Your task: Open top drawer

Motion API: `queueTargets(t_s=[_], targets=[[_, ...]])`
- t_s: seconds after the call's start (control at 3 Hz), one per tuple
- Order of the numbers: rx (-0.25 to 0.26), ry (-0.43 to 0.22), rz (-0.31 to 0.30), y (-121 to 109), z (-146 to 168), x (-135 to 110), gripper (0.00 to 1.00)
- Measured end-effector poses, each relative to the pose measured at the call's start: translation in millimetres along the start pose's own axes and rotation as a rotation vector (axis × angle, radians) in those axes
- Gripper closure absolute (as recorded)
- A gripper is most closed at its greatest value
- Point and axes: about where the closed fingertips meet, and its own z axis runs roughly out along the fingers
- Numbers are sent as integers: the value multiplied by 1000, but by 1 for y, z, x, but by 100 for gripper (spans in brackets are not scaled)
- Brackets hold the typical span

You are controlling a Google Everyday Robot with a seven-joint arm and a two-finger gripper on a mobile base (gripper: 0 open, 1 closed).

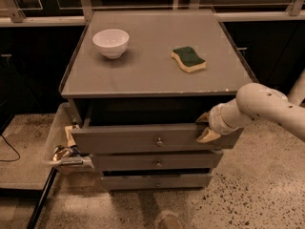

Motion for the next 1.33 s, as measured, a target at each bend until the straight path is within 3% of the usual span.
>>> queueTargets(t_s=[0.67, 1.0, 1.33], targets=[[-21, -18, 1, 11, -7, 4, 18], [-50, -39, 8, 41, -28, 11, 21], [-60, -52, 18, 68, -52, 17, 45]])
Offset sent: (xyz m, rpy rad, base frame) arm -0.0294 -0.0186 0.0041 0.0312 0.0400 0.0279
